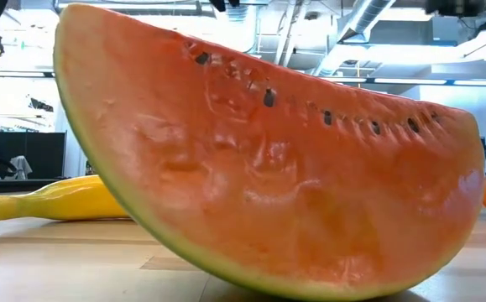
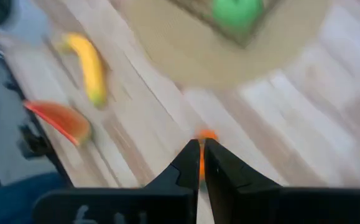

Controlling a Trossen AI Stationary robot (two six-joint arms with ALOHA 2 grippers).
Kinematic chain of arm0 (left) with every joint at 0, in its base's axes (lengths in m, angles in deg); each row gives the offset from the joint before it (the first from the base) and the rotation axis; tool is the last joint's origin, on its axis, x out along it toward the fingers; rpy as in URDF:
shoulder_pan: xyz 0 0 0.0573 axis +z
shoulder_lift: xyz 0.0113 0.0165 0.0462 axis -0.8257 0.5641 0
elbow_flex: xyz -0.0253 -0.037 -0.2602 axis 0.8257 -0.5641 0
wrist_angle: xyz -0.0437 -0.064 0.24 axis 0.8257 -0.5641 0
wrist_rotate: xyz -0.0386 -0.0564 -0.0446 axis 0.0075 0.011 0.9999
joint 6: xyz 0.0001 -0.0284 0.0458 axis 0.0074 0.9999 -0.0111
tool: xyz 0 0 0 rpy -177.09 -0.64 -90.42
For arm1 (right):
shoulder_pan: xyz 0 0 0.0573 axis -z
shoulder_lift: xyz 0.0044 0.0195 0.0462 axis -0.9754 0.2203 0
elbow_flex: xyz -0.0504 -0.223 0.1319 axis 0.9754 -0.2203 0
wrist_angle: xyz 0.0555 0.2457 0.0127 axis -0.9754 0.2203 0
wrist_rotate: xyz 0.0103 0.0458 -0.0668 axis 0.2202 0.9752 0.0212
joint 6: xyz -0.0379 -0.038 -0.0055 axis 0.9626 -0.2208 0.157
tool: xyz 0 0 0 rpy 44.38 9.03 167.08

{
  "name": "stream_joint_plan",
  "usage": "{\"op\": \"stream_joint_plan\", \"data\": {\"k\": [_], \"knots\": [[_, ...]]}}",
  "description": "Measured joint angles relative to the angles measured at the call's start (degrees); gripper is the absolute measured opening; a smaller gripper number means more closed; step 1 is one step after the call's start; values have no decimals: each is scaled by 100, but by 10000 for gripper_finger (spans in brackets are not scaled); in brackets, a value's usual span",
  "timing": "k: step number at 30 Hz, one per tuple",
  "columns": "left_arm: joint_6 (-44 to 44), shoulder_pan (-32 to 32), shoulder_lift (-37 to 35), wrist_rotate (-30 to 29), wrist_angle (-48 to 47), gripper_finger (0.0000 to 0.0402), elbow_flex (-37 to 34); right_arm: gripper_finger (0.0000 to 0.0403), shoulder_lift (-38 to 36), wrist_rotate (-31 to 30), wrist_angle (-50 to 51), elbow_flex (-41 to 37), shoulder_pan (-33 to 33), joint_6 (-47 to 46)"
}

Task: Build produce basket
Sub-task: Put the oranges into the basket

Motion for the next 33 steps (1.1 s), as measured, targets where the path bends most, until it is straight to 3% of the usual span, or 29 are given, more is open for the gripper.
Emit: {"op": "stream_joint_plan", "data": {"k": [10,22,28,33], "knots": [[226,-154,-26,-157,0,227,0,46,554,113,1010,-4,-1143,-1692],[-74,-156,-26,-98,2,224,0,46,1435,-634,1503,-4,-2525,-3793],[-324,-62,-26,-102,2,224,-1,46,1794,-647,1235,-396,-2719,-4659],[-597,41,-26,-48,2,224,-2,57,1706,-628,32,-1318,-2773,-5177]]}}
